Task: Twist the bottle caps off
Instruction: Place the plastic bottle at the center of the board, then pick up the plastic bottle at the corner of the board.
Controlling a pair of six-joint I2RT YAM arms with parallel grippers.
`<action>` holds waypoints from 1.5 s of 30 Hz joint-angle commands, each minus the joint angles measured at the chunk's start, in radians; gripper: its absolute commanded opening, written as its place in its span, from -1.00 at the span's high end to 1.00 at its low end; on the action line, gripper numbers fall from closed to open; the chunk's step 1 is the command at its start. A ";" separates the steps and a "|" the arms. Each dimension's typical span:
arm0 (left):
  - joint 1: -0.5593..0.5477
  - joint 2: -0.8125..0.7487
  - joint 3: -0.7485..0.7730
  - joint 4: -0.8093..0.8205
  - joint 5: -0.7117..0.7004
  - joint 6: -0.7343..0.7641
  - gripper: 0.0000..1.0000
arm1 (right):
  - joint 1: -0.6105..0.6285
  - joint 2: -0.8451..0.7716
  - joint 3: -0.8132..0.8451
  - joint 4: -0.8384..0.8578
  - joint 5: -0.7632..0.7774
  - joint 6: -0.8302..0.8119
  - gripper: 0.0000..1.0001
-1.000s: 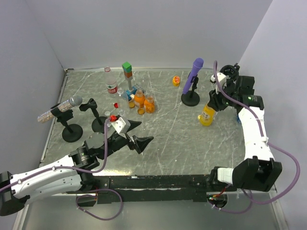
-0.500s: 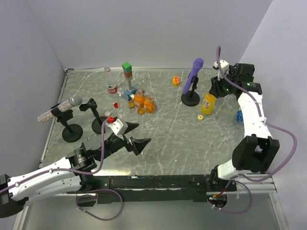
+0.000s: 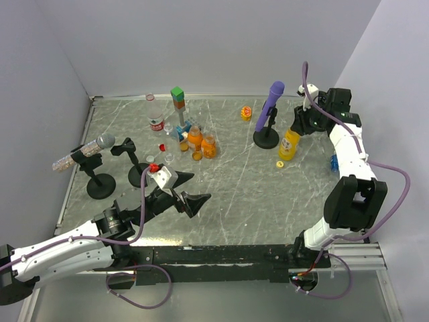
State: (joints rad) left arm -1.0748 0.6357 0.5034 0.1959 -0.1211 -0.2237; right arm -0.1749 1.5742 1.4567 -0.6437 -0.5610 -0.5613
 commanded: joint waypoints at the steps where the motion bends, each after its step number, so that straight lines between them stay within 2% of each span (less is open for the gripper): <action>1: 0.003 -0.001 0.011 0.008 0.003 -0.002 -0.93 | -0.015 0.004 0.054 0.058 -0.014 0.003 0.73; 2: 0.003 -0.001 0.014 0.008 0.008 -0.002 -0.93 | -0.017 0.006 0.050 0.056 -0.013 0.003 0.68; 6: 0.003 0.001 0.023 -0.001 0.014 -0.003 -0.93 | -0.021 -0.006 0.036 0.065 -0.005 0.012 0.25; 9: 0.003 -0.004 0.030 -0.013 0.021 -0.006 -0.93 | -0.028 -0.016 0.040 0.064 0.016 0.029 -0.31; 11: 0.003 -0.005 0.038 -0.021 0.023 -0.006 -0.93 | -0.035 -0.029 0.053 0.050 0.018 0.035 -0.97; 18: 0.003 -0.001 0.066 -0.035 0.046 -0.016 -0.93 | -0.080 -0.160 0.036 0.036 -0.007 0.054 -0.98; 26: 0.007 0.094 0.204 -0.139 0.006 -0.103 -0.93 | -0.172 -0.399 -0.119 0.021 -0.076 0.168 -0.98; 30: 0.027 0.145 0.273 -0.177 0.026 -0.129 -0.93 | -0.196 -0.492 -0.200 -0.042 -0.017 0.193 -0.98; 36: 0.072 0.186 0.302 -0.179 0.081 -0.186 -0.93 | -0.291 -0.649 -0.384 -0.040 0.049 0.138 -0.98; 41: 0.072 0.187 0.288 -0.171 0.130 -0.216 -0.93 | -0.423 -0.625 -0.438 -0.082 0.039 0.043 -0.98; 45: 0.072 0.174 0.277 -0.184 0.138 -0.233 -0.93 | -0.472 -0.539 -0.467 -0.074 0.120 -0.041 -0.98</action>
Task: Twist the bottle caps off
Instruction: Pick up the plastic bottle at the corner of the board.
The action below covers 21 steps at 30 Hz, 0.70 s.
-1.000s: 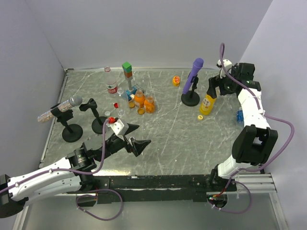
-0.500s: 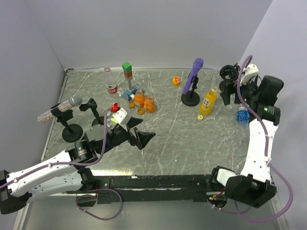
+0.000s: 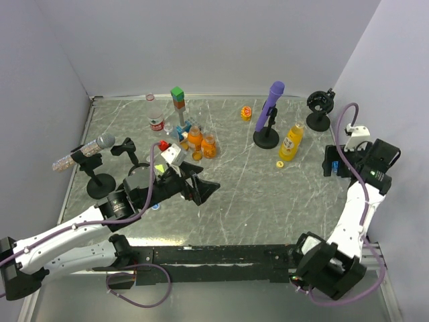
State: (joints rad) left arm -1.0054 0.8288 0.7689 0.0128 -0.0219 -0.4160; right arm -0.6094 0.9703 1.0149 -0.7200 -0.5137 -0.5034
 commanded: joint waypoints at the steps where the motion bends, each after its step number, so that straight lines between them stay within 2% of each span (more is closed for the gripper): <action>1: 0.002 -0.023 0.009 -0.001 0.036 -0.043 -0.93 | -0.047 0.089 -0.035 0.010 0.087 -0.118 -0.98; 7: 0.002 -0.071 -0.017 -0.039 0.025 -0.059 -0.93 | -0.079 0.255 -0.061 0.091 0.184 -0.178 -0.98; 21: 0.002 -0.158 -0.051 -0.100 0.025 -0.049 -0.93 | -0.075 0.574 0.065 0.154 0.305 -0.185 -0.98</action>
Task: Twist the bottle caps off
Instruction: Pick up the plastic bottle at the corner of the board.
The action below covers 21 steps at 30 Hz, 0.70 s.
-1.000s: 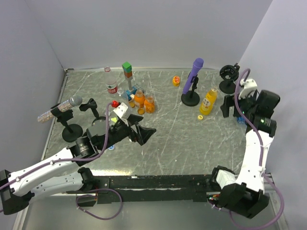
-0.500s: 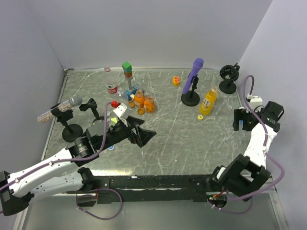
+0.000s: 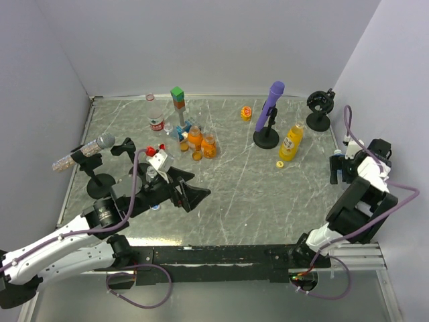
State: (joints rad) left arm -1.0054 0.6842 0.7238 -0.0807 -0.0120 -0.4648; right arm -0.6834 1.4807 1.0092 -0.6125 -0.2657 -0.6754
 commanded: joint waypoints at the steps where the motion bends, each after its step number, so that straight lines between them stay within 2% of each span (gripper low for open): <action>1: 0.002 -0.015 -0.011 -0.008 0.015 -0.003 -0.93 | 0.004 0.085 0.080 0.054 0.068 -0.012 -0.98; 10: 0.002 -0.061 -0.050 0.007 0.015 -0.015 -0.93 | 0.065 0.236 0.144 0.045 0.106 0.005 -0.97; 13: 0.002 -0.051 -0.058 0.019 0.015 -0.037 -0.93 | 0.074 0.262 0.143 0.031 0.105 -0.006 -0.89; 19: 0.002 -0.045 -0.093 0.070 0.040 -0.075 -0.93 | 0.074 0.267 0.106 0.023 0.108 -0.047 -0.50; 21: 0.002 -0.040 -0.096 0.073 0.047 -0.078 -0.93 | 0.073 0.248 0.082 0.020 0.100 -0.061 -0.27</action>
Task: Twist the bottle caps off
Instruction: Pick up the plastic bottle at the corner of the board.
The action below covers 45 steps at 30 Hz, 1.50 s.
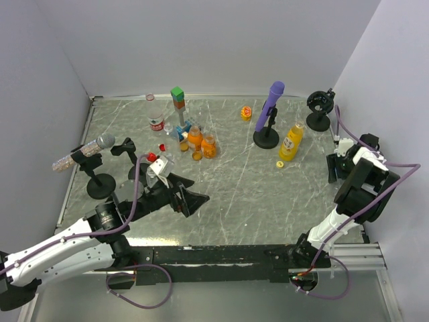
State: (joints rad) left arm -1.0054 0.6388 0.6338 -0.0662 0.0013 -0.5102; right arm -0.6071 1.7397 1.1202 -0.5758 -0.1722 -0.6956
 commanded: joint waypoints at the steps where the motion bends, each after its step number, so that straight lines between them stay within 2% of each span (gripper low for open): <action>1: 0.002 0.012 -0.005 0.059 0.040 -0.033 -0.93 | -0.005 -0.026 -0.048 -0.022 -0.003 -0.048 -0.19; 4: 0.002 0.035 0.006 0.091 0.063 -0.031 -0.93 | -0.008 -0.101 -0.114 -0.045 -0.041 -0.079 0.00; 6: 0.002 0.048 0.010 0.094 0.081 -0.028 -0.93 | -0.008 -0.170 -0.164 -0.067 -0.067 -0.113 0.06; 16: 0.002 0.076 -0.023 0.154 0.124 -0.021 -0.93 | 0.003 -0.486 -0.350 -0.376 -0.260 -0.482 0.10; 20: 0.002 0.090 -0.037 0.187 0.138 -0.036 -0.93 | 0.093 -0.610 -0.402 -0.412 -0.317 -0.577 0.08; 24: 0.002 0.107 -0.036 0.206 0.149 -0.060 -0.93 | 0.268 -0.707 -0.427 -0.391 -0.369 -0.581 0.05; 27: 0.002 0.113 -0.029 0.195 0.155 -0.073 -0.93 | 0.415 -0.700 -0.407 -0.371 -0.404 -0.570 0.03; 32: 0.001 0.082 -0.034 0.155 0.126 -0.085 -0.93 | 0.645 -0.562 -0.359 -0.322 -0.350 -0.558 -0.04; 37: 0.001 0.004 -0.052 0.089 0.085 -0.096 -0.93 | 0.760 -0.474 -0.353 -0.249 -0.231 -0.542 -0.07; 41: 0.001 -0.073 -0.083 0.036 0.056 -0.099 -0.93 | 0.803 -0.459 -0.352 -0.237 -0.187 -0.516 -0.44; 45: 0.001 -0.120 -0.098 0.005 0.028 -0.102 -0.93 | 0.837 -0.445 -0.355 -0.216 -0.139 -0.466 -0.61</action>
State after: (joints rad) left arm -1.0054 0.5541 0.5465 -0.0200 0.0727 -0.5922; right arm 0.1993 1.2846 0.7238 -0.8310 -0.3721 -1.1995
